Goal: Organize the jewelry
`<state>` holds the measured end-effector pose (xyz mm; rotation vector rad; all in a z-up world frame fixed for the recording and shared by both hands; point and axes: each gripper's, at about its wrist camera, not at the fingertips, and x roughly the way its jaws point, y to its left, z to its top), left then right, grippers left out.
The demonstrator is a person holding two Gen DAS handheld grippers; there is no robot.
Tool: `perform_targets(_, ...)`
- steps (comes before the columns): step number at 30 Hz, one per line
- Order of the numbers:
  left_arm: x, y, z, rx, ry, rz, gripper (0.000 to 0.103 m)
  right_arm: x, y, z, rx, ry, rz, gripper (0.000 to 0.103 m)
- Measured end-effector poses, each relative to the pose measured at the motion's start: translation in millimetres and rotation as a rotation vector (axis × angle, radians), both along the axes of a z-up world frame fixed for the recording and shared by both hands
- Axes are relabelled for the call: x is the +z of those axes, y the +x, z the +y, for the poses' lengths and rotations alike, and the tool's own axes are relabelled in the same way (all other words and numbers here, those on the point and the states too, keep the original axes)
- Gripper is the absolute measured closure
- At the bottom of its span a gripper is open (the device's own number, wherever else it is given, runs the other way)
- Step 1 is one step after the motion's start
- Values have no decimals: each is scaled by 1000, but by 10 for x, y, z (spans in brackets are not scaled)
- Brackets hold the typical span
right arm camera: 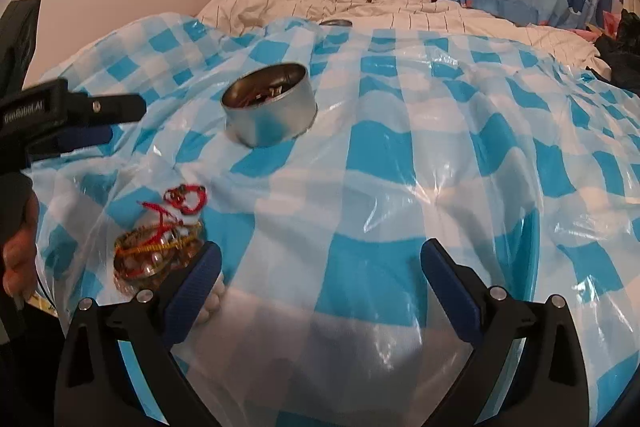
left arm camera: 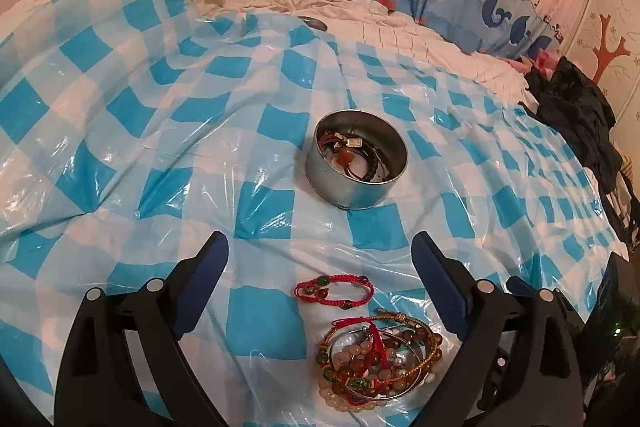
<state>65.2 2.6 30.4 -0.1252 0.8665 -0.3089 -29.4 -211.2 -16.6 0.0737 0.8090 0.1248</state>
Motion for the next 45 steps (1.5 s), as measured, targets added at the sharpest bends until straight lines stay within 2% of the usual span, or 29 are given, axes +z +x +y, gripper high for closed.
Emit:
perform_targets(5,-35,5,-27,-4,14,8,13,-23,20,-107,-18,36,18,7)
perform_targets(10,-114,22,-80,-14,34,30,13,-3,2,-128,-27,58,-14,7)
perform_targets(45,-188,-26,-232,-50,57,45,10,-62,19,-104,-35,59,-8,7)
